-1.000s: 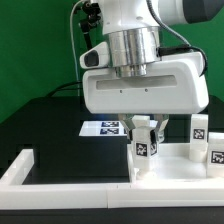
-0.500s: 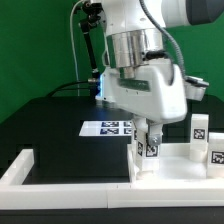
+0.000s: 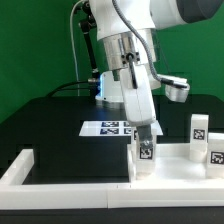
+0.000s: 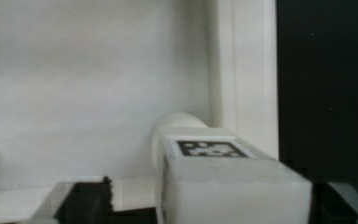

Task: Assemble square table

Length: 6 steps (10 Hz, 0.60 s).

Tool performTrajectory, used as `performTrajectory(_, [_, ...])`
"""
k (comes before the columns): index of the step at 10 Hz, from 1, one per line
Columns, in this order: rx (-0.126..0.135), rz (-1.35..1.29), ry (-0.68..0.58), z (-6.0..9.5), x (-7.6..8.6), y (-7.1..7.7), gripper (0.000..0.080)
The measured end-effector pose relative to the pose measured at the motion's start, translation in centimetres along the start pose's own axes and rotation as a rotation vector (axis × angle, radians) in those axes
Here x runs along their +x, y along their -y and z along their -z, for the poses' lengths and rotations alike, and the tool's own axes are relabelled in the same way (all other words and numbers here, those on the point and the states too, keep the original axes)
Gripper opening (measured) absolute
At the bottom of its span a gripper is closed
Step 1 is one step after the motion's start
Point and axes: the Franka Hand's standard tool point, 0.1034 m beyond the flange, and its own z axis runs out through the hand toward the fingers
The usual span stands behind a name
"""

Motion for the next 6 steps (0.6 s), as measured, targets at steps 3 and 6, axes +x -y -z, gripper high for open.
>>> performTrajectory(3, [-0.020, 0.438, -0.035, -0.21, -0.41, -0.27, 0.0639])
performTrajectory(6, [-0.042, 0.695, -0.049, -0.20, 0.05, -0.29, 0.0649])
